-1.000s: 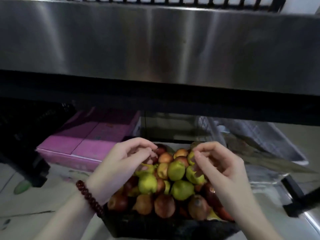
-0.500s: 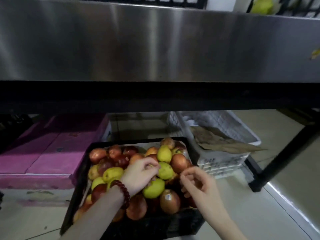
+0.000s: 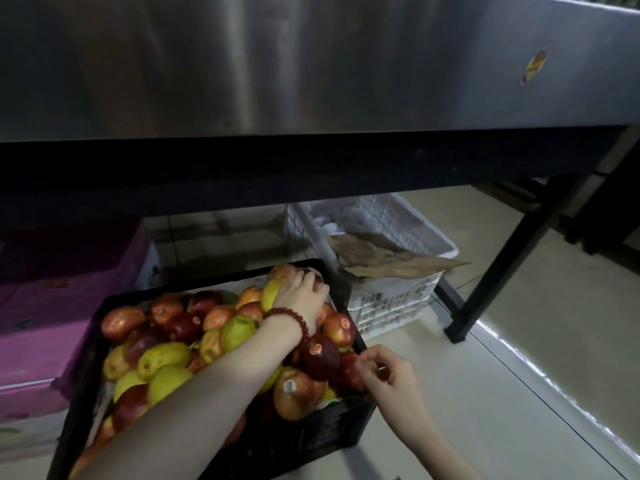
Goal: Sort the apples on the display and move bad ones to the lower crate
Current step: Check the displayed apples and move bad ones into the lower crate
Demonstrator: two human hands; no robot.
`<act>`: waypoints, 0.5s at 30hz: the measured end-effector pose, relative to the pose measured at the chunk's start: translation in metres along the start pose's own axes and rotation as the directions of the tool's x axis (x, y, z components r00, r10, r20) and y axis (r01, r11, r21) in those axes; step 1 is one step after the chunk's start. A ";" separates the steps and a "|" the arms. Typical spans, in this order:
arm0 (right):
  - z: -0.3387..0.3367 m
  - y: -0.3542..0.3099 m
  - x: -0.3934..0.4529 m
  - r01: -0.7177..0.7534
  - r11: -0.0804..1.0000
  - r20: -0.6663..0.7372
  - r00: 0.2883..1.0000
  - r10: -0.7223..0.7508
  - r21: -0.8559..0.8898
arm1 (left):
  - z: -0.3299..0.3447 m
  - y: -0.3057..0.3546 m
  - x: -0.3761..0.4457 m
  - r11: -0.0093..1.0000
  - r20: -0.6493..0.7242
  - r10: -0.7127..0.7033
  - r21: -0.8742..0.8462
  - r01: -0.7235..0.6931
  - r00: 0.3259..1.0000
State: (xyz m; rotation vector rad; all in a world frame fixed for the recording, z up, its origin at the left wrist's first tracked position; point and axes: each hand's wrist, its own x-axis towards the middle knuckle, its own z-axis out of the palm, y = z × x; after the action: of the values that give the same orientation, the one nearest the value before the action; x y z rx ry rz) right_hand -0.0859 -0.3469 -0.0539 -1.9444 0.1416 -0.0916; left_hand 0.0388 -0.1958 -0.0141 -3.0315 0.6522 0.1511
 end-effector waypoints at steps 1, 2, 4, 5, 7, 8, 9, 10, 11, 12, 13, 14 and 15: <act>0.002 0.003 0.002 -0.001 1.000 -0.010 1.000 0.001 -0.017 | -0.001 0.001 0.008 0.997 0.090 0.022 0.067 -0.028 0.996; 0.004 0.005 0.003 -0.001 1.000 -0.019 1.000 0.001 -0.026 | -0.001 0.002 0.013 0.992 0.171 0.030 0.114 -0.050 0.985; 0.006 0.007 0.005 -0.003 0.999 -0.024 1.000 0.002 -0.032 | 0.006 0.005 0.018 0.988 0.274 0.023 0.142 -0.064 0.961; 0.007 0.007 0.007 -0.009 0.999 -0.021 1.000 0.008 -0.042 | 0.012 0.007 0.021 0.988 0.289 0.012 0.147 -0.057 0.957; 0.010 0.007 0.010 -0.027 0.998 -0.019 0.999 0.026 -0.058 | 0.024 0.010 0.026 0.988 0.246 -0.016 0.154 -0.022 0.969; 0.013 0.007 0.013 -0.035 0.997 -0.019 0.999 0.034 -0.068 | 0.027 0.009 0.027 0.988 0.213 -0.025 0.151 -0.008 0.977; 0.018 0.006 0.015 -0.041 0.996 -0.019 0.999 0.039 -0.084 | 0.028 0.008 0.026 0.990 0.199 -0.023 0.140 -0.005 0.980; 0.022 0.005 0.018 -0.034 0.994 -0.024 0.999 0.031 -0.105 | 0.029 0.007 0.026 0.992 0.193 -0.009 0.126 -0.016 0.981; 0.026 0.004 0.019 -0.023 0.990 -0.031 0.999 0.019 -0.140 | 0.028 0.005 0.023 0.996 0.189 0.003 0.090 -0.021 0.982; 0.028 0.004 0.021 -0.004 0.981 -0.024 1.000 0.000 -0.194 | 0.028 0.002 0.020 0.999 0.157 0.015 0.037 -0.021 0.987; 0.029 0.002 0.023 0.025 0.962 -0.001 1.000 -0.026 -0.274 | 0.027 0.000 0.016 0.999 0.082 0.014 -0.041 -0.011 0.996; 0.030 0.001 0.025 0.079 0.928 0.047 0.997 -0.066 -0.364 | 0.026 -0.002 0.012 0.988 -0.033 -0.005 -0.151 0.000 0.999; 0.030 0.000 0.027 0.156 0.880 0.125 0.986 -0.111 -0.449 | 0.021 -0.003 0.006 0.955 -0.146 -0.057 -0.296 0.012 0.988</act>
State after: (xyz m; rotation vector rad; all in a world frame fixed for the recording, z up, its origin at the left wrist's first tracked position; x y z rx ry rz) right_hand -0.0551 -0.3234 -0.0646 -2.4278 -0.0423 -0.0586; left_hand 0.0439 -0.1948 -0.0352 -3.3669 0.6377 0.0144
